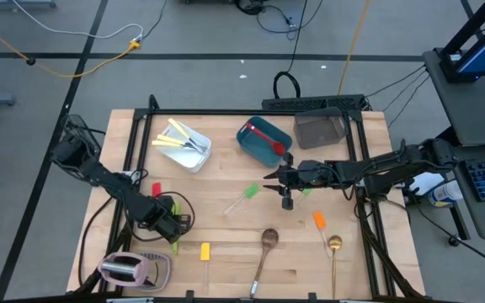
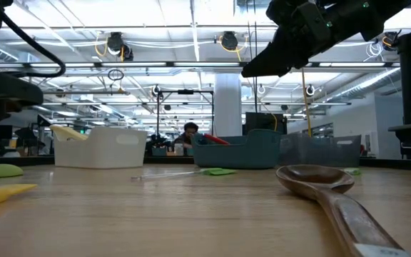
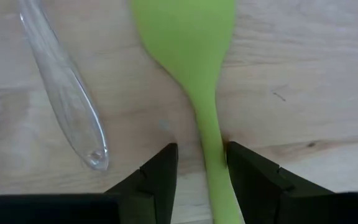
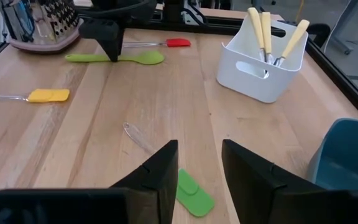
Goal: Pick & Place Kitchen Items
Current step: Put the light green serving spoon into the blue bin
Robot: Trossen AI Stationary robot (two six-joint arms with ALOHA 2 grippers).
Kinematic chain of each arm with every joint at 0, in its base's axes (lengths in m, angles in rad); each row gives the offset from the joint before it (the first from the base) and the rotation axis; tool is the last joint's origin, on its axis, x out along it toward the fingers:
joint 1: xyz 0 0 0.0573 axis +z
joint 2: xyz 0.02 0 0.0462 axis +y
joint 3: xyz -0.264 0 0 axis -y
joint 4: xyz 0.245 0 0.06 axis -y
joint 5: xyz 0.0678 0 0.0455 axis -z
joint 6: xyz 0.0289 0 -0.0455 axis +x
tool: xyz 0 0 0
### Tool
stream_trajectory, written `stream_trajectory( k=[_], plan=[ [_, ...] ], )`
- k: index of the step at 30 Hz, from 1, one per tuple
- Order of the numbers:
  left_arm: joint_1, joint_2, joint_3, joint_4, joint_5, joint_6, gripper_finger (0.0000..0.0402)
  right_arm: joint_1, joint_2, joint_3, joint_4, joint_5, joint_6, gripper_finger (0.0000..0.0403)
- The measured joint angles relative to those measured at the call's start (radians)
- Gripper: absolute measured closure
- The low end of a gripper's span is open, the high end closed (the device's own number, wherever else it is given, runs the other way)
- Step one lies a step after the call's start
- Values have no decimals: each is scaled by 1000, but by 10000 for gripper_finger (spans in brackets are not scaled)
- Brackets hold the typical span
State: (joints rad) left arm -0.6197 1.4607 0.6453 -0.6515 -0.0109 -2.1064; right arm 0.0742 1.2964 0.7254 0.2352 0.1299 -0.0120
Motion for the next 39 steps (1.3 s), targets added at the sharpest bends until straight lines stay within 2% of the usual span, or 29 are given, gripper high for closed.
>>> stream_trajectory(
  k=[3,5,12,15,18,21,24,28,33,39],
  plan=[
    [0,1,0,1,2,28,261,0,0,0,1,0,0,287],
    [3,1,-1,-3,3,30,279,0,0,0,1,0,0,287],
    [20,1,3,-14,-28,10,385,0,0,0,9,0,0,287],
    [41,4,18,-12,-45,56,382,0,0,0,12,0,0,287],
    [61,10,46,0,-116,135,376,0,0,0,25,0,0,287],
    [89,8,84,34,-246,239,388,0,0,0,39,0,0,287],
    [124,9,117,71,-299,378,394,0,0,0,42,0,0,287],
    [195,8,165,95,-308,574,384,0,0,0,45,0,0,287],
    [283,8,214,97,-326,818,394,0,0,0,45,0,0,287],
    [396,6,253,244,-336,1139,383,0,0,0,45,0,0,287]
  ],
)
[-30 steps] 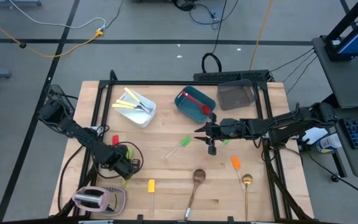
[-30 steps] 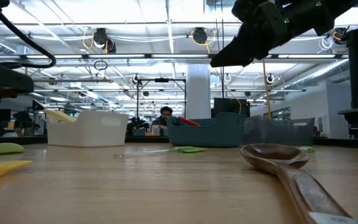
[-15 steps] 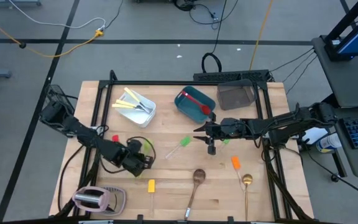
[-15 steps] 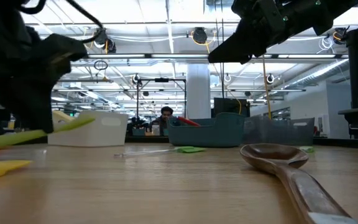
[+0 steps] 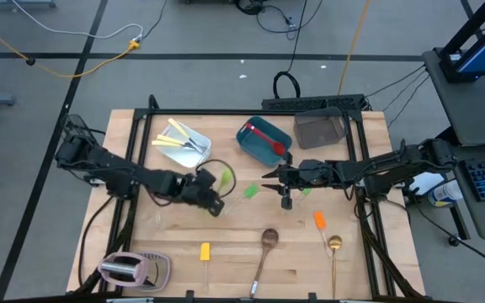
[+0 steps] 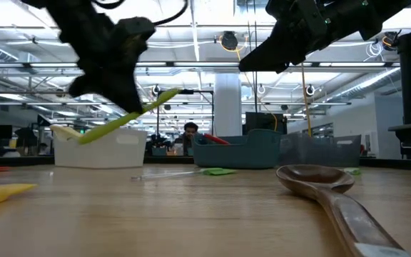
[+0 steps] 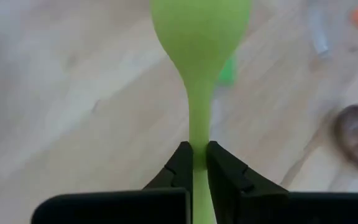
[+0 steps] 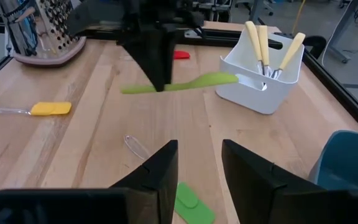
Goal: Pick & Place Kitchen Items
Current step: Put the light green serving spoon into the blue bin
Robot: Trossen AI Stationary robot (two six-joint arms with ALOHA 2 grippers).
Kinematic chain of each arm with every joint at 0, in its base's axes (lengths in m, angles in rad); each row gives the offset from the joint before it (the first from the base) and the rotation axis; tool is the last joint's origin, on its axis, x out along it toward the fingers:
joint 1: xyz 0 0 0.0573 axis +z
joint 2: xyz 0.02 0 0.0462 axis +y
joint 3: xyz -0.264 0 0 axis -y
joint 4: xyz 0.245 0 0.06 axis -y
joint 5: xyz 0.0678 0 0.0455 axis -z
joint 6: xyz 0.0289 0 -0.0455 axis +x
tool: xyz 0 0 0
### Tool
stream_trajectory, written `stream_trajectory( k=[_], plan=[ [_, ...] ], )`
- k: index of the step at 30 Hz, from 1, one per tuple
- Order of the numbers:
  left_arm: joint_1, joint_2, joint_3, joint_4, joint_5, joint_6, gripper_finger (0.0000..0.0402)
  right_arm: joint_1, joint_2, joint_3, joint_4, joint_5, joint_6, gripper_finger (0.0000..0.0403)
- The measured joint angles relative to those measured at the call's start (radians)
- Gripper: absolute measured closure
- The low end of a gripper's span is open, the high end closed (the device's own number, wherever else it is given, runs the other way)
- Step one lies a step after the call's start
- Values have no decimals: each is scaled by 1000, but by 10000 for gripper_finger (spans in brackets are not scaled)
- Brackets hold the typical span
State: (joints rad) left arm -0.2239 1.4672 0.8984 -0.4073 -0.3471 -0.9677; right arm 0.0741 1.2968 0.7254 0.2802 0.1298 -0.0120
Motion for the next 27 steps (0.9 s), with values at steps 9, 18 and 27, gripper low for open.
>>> stream_trajectory(
  k=[9,18,27],
  plan=[
    [167,-1,83,192,-1,544,388,0,0,0,-2,0,41,287],
    [325,-1,123,377,6,1209,394,0,0,0,-3,0,79,287],
    [478,22,124,450,190,1821,391,0,0,0,-3,0,135,287]
  ],
)
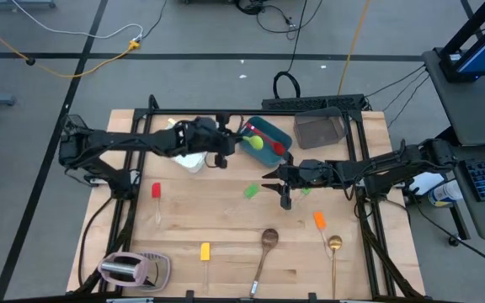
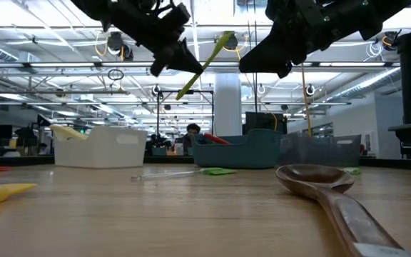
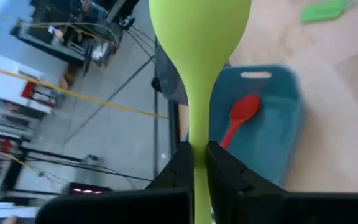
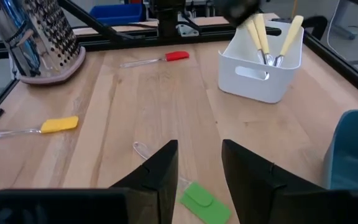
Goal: Pick & Place Kitchen Items
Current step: Put the light green serving spoon into the blue bin
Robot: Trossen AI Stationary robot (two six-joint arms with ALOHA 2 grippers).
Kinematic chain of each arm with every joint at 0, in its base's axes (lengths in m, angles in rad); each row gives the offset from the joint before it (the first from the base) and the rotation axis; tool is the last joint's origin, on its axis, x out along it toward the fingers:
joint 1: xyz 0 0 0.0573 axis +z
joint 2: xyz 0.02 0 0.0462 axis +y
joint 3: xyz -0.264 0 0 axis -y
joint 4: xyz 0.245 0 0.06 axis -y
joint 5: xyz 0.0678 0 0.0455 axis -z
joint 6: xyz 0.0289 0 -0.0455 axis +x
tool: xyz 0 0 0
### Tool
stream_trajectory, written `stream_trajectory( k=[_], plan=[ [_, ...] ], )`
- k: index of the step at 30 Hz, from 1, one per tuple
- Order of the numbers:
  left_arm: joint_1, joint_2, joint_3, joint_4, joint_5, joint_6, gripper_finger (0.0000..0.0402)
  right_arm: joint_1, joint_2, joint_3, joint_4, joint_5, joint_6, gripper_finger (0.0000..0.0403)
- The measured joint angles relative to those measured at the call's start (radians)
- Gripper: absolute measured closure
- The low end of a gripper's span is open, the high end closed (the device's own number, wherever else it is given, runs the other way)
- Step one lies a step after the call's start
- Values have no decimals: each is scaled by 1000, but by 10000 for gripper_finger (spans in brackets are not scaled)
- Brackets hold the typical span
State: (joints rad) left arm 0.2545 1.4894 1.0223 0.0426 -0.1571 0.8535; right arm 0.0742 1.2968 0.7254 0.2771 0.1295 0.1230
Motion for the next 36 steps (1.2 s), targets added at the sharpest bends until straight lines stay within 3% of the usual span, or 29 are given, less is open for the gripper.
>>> stream_trajectory(
  k=[7,12,21,28,36],
  plan=[
    [55,161,-1,133,3,117,389,0,0,0,6,3,0,287],
    [32,293,88,154,-242,259,393,0,0,0,7,2,-2,287],
    [-9,480,286,18,-369,443,382,0,0,0,-9,1,-11,287],
    [-9,556,302,-42,-375,449,385,0,0,0,-48,1,-11,287],
    [-7,567,302,-74,-376,391,337,0,0,-58,-12,1,12,287]
  ],
)
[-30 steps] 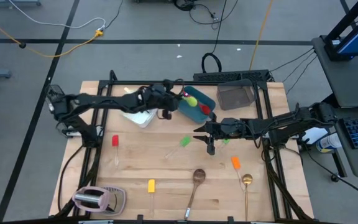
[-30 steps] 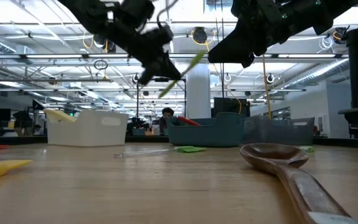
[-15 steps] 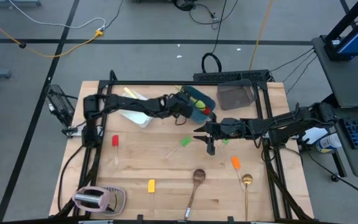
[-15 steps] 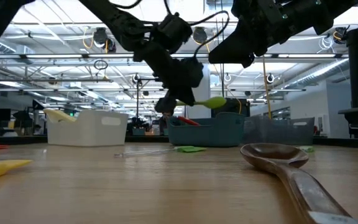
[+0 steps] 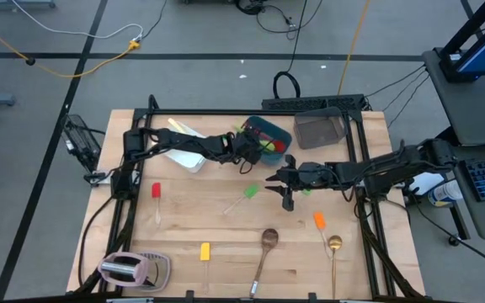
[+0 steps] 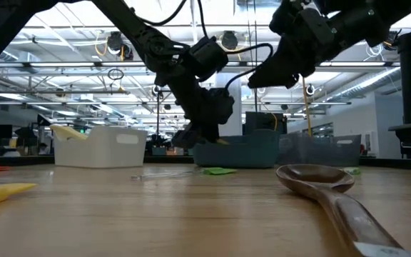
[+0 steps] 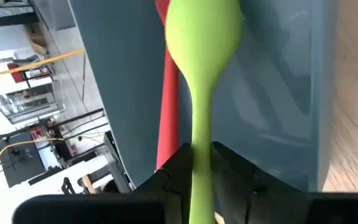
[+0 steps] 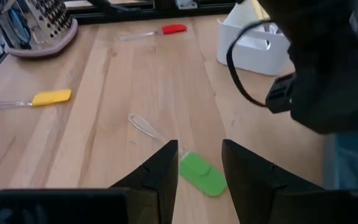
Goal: Pick & Place Kitchen Items
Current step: Put the light green serving spoon into the blue bin, then put the gold serving spoon into the blue bin
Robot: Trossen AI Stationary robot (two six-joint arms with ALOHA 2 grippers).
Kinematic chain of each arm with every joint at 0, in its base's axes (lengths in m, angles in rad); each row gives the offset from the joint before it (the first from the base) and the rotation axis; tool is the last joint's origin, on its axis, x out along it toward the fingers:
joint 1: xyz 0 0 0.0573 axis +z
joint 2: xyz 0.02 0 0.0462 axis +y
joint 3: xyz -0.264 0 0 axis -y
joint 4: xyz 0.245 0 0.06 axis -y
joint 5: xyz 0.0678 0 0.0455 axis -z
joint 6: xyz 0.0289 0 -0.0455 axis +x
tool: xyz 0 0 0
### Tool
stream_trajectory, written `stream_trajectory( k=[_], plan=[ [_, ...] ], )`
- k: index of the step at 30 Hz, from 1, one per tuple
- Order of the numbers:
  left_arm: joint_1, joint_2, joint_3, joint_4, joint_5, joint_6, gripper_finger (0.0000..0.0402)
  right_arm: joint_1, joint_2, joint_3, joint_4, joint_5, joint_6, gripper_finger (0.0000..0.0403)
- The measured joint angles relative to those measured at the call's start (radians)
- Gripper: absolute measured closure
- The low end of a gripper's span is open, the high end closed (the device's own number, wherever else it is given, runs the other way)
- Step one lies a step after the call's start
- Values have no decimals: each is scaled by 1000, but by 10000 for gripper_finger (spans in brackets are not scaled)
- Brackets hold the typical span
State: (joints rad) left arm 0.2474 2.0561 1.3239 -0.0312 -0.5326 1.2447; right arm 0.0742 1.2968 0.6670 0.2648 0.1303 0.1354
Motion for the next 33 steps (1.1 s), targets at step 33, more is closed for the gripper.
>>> stream_trajectory(
  k=[33],
  plan=[
    [-113,-456,1,-353,205,-990,261,287,-205,44,-139,213,165,308]
  ],
)
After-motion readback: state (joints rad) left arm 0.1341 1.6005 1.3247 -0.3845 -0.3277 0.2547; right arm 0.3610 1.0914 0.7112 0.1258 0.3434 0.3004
